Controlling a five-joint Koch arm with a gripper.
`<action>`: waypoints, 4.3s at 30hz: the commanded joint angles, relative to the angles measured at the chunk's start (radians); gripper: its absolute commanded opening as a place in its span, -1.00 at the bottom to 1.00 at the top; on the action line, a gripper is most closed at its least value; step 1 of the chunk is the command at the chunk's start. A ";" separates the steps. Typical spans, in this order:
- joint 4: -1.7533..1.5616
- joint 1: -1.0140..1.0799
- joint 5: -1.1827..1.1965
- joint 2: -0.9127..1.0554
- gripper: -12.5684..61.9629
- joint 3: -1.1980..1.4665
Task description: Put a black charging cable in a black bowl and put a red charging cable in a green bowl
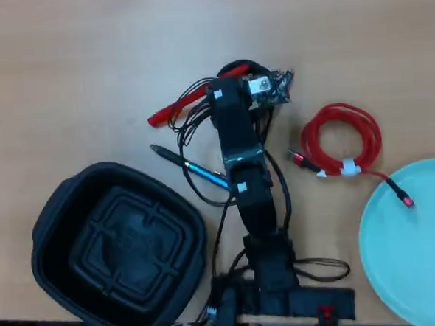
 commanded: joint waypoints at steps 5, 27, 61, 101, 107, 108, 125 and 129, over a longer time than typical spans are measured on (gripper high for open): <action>0.028 0.032 0.017 0.114 -0.83 -0.210; -0.074 0.061 0.003 0.383 -0.83 -0.218; -0.098 -0.391 -0.333 0.798 -0.83 -0.187; -0.460 -1.328 -0.327 0.781 -0.83 0.310; -0.459 -1.328 -0.333 0.776 -0.83 0.362; -0.459 -1.327 -0.334 0.776 -0.83 0.370; -0.482 -1.361 -0.334 0.675 -0.37 0.503; -0.482 -1.376 -0.334 0.606 -0.20 0.523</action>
